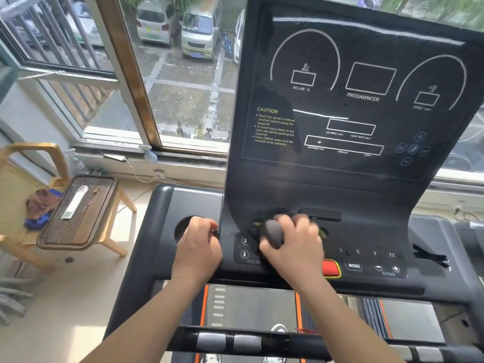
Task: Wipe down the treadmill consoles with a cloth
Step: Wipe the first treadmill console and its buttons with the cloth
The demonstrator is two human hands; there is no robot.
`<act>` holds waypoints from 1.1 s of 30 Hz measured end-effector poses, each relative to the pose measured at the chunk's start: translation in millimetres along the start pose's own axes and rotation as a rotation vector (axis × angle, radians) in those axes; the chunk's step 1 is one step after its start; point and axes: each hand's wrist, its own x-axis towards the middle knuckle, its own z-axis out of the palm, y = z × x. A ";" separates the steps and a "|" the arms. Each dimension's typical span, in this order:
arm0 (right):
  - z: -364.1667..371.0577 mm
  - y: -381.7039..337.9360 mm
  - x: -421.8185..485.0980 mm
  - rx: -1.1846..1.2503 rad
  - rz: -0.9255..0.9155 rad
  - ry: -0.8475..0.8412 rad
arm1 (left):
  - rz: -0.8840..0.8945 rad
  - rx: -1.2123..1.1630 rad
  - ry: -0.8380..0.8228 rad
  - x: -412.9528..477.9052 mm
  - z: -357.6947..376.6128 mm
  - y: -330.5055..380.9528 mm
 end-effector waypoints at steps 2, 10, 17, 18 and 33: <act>3.1 5.5 -1.0 -0.007 0.077 0.038 | -0.010 0.006 0.000 -0.7 -0.6 1.9; 14.4 -49.9 -19.4 0.144 -0.351 0.011 | -0.023 -0.028 0.020 0.0 -2.8 0.0; 3.1 -2.9 2.4 0.035 0.047 0.033 | -0.019 -0.038 -0.008 -1.0 -5.0 0.9; 4.8 -7.9 1.0 0.010 0.129 0.045 | -0.022 -0.030 -0.013 -0.3 -4.8 2.5; -0.7 9.9 -2.2 0.040 -0.022 0.020 | -0.001 0.001 0.006 0.5 -2.0 -0.1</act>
